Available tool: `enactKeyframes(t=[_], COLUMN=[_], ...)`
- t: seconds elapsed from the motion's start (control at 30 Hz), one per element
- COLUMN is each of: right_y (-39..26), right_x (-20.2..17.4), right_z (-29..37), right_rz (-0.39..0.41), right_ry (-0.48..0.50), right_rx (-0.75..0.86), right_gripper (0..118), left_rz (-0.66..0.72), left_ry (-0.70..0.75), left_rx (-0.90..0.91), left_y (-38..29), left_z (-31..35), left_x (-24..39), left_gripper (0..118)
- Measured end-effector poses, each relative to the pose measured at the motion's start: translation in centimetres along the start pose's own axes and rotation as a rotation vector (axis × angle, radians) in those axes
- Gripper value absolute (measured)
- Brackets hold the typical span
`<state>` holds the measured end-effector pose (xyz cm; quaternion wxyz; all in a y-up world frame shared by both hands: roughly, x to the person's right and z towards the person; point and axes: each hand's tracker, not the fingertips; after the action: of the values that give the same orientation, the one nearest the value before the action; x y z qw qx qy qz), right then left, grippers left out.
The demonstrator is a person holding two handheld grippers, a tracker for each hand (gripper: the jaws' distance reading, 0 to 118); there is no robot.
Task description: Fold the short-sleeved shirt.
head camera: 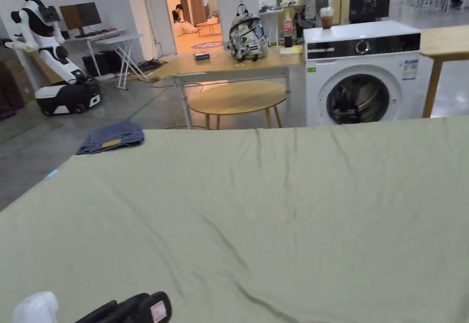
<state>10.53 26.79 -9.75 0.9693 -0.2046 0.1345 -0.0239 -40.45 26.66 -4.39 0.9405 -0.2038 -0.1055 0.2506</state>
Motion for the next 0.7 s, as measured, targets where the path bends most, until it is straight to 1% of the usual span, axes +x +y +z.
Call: enactKeyframes(t=[0.03, 0.1, 0.13, 0.2, 0.27, 0.33, 0.37, 0.43, 0.47, 0.5, 0.53, 0.57, 0.6, 0.63, 0.67, 0.7], right_y=[-0.3, -1.2, -1.5, -2.3, -2.7, -3.0, -3.1, -3.1, -3.6, -3.7, -3.7, -3.8, -3.9, -3.9, -4.0, -4.1], right_x=[0.2, 0.8, 1.0, 1.4, 1.6, 1.8, 1.9, 2.0, 2.7, 2.9, 3.0, 3.2, 3.1, 3.1, 3.2, 3.1], right_z=[0.1, 0.1, 0.1, -0.1, -0.1, 0.0, 0.0, 0.0, 0.1, 0.2, 0.2, 0.2, 0.3, 0.3, 0.1, 0.0], right_rz=[-0.014, -0.039, -0.048, -0.067, -0.092, -0.118, -0.127, -0.14, -0.145, -0.152, -0.163, -0.177, -0.187, -0.194, -0.199, -0.201], right_ry=[0.008, 0.013, 0.011, 0.006, 0.0, 0.002, 0.0, -0.012, -0.02, -0.024, -0.024, -0.019, -0.017, -0.017, -0.015, -0.022], right_rx=[-0.014, -0.041, -0.058, -0.09, -0.105, -0.114, -0.118, -0.125, -0.125, -0.127, -0.131, -0.136, -0.134, -0.135, -0.141, -0.145], right_gripper=[0, 0, 0, 0, 0, 0, 0, 0, 0, 0, 0, 0, 0, 0, 0, 0], left_rz=[0.013, 0.085, 0.191, 0.287, 0.339, 0.345, 0.339, 0.34, 0.342, 0.431, 0.476, 0.509, 0.509, 0.489, 0.451, 0.444], left_ry=[0.032, -0.009, -0.034, -0.043, -0.036, -0.085, -0.055, -0.015, 0.001, -0.092, -0.155, -0.181, -0.171, -0.171, -0.163, -0.116], left_rx=[-0.03, -0.073, -0.137, -0.181, -0.184, -0.214, -0.263, -0.33, -0.366, -0.345, -0.304, -0.298, -0.338, -0.365, -0.405, -0.437], left_y=[0.4, -0.1, -1.0, -2.2, -3.7, -5.3, -6.0, -7.6, -8.5, -9.4, -9.3, -9.5, -9.9, -10.4, -10.5, -10.5], left_z=[-0.4, -1.2, -1.7, -3.3, -4.8, -6.6, -7.4, -9.1, -9.8, -10.3, -10.5, -11.3, -12.3, -12.8, -13.6, -14.2], left_x=[-1.9, -6.1, -7.9, -11.9, -15.0, -17.6, -18.6, -19.2, -19.7, -18.5, -18.1, -17.5, -16.7, -17.7, -17.1, -16.6], left_gripper=[57, 61, 63, 63, 63, 63, 63, 63, 63, 62, 60, 50, 28, 10, 10, 10])
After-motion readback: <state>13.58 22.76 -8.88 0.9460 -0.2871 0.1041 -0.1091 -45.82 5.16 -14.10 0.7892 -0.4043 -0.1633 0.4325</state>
